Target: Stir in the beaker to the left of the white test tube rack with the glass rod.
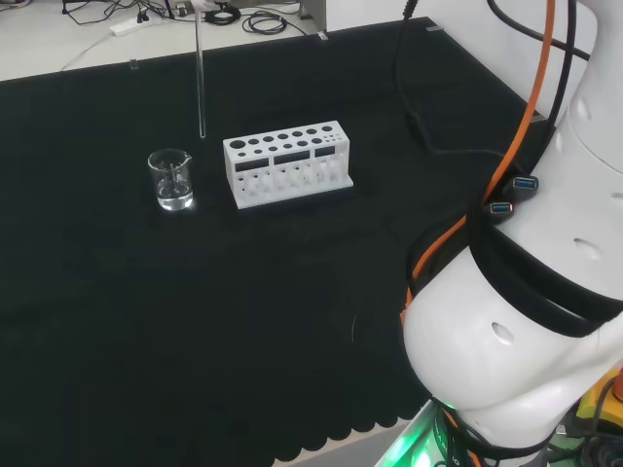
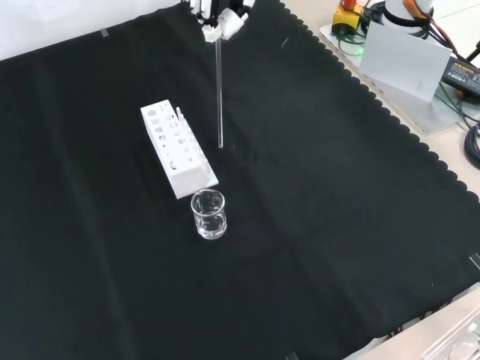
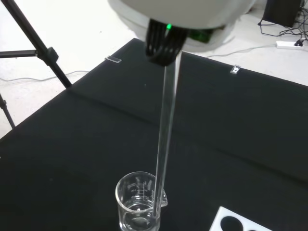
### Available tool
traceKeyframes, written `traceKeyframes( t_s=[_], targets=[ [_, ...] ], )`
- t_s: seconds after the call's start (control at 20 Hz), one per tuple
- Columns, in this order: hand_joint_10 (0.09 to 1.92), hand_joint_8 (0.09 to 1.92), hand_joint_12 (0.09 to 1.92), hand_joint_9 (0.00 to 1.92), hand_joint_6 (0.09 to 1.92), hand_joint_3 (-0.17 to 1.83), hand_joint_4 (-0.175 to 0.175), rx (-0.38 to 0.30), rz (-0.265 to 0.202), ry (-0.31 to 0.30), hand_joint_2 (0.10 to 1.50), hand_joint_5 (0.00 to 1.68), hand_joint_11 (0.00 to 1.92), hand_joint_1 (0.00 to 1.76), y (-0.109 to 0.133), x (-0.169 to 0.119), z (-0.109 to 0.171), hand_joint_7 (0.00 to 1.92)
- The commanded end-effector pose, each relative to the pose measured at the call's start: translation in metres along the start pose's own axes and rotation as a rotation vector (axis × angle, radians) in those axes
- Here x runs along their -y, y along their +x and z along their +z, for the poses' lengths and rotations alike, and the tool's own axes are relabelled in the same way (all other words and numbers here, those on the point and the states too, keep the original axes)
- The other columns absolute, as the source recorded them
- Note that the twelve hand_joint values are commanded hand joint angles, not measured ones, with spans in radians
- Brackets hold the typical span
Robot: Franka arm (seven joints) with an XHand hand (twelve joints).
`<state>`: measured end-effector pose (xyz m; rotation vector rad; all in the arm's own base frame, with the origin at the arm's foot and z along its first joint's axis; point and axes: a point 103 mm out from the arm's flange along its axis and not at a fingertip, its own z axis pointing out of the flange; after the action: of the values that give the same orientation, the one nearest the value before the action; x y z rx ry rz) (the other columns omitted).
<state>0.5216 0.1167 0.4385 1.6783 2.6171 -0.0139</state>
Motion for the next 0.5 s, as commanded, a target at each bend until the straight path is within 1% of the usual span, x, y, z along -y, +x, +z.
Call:
traceKeyframes(
  t_s=[0.05, 0.25, 0.35, 0.4, 0.5],
  targets=[
    [0.89, 1.06, 0.85, 1.6, 0.28, 0.67, -0.175, -0.015, -0.021, -0.006, 0.67, 1.33, 1.57, 1.32, 0.008, -0.012, 0.002, 1.22],
    [0.89, 1.06, 0.86, 1.6, 0.28, 0.67, -0.175, -0.016, -0.032, -0.007, 0.67, 1.33, 1.57, 1.32, 0.013, -0.021, 0.006, 1.22],
    [0.89, 1.06, 0.86, 1.6, 0.28, 0.67, -0.175, 0.005, -0.027, -0.004, 0.67, 1.33, 1.57, 1.32, 0.019, -0.026, 0.008, 1.22],
    [0.89, 1.06, 0.86, 1.59, 0.28, 0.67, -0.175, -0.007, -0.025, 0.0, 0.67, 1.33, 1.57, 1.32, 0.017, -0.03, 0.007, 1.22],
    [0.89, 1.06, 0.86, 1.59, 0.28, 0.67, -0.175, -0.01, -0.036, -0.002, 0.67, 1.33, 1.57, 1.32, 0.018, -0.036, 0.009, 1.21]
  ],
)
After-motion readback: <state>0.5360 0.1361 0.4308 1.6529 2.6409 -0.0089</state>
